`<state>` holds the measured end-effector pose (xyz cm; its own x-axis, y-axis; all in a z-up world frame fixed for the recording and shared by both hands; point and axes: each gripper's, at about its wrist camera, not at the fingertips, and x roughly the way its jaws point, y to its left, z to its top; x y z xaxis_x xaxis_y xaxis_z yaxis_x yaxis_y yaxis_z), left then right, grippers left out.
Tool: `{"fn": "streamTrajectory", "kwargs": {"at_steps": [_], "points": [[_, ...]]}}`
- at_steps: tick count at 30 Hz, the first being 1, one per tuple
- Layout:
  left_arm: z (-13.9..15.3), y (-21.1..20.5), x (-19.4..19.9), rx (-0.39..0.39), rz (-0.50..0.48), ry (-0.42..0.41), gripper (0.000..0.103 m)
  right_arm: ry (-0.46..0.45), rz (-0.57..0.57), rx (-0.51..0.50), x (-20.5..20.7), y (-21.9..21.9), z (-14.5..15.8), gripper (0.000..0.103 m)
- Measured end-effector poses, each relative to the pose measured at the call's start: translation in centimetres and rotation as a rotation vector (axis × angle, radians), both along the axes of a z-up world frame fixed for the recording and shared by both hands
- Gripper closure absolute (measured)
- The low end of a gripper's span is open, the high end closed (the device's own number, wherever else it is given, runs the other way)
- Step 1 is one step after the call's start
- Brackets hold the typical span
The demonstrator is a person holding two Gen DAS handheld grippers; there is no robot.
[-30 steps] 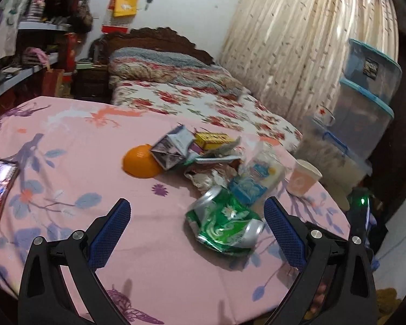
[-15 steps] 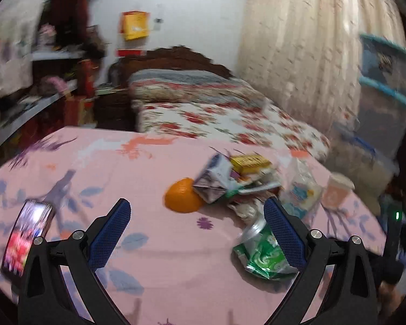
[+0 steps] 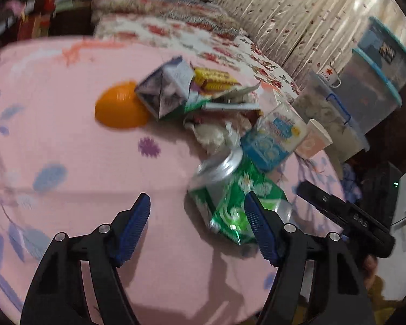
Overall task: Collect trash
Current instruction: 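Grasp the green crushed can with the left tool while the right tool grasps the white milk carton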
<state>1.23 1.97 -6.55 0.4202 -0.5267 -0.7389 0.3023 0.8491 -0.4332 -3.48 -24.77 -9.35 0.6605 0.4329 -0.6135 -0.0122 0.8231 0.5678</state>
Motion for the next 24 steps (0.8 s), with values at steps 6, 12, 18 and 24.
{"fn": "streamTrajectory", "kwargs": {"at_steps": [6,12,18,24], "points": [[-2.4,-0.2,0.8,-0.187,-0.045,0.176,0.042,0.040,0.102,-0.039,2.0,3.2,-1.1,0.075],[-3.7,-0.4,2.2,-0.310,-0.038,0.261,0.067,0.089,0.088,0.009,2.2,3.0,-2.8,0.075],[-2.8,0.8,1.4,-0.312,-0.034,0.211,0.086,0.045,0.006,0.019,2.0,0.8,-1.7,0.073],[-0.8,2.8,-0.3,-0.344,-0.037,0.147,0.087,0.053,-0.062,0.071,3.5,-1.2,-1.3,0.047]]}}
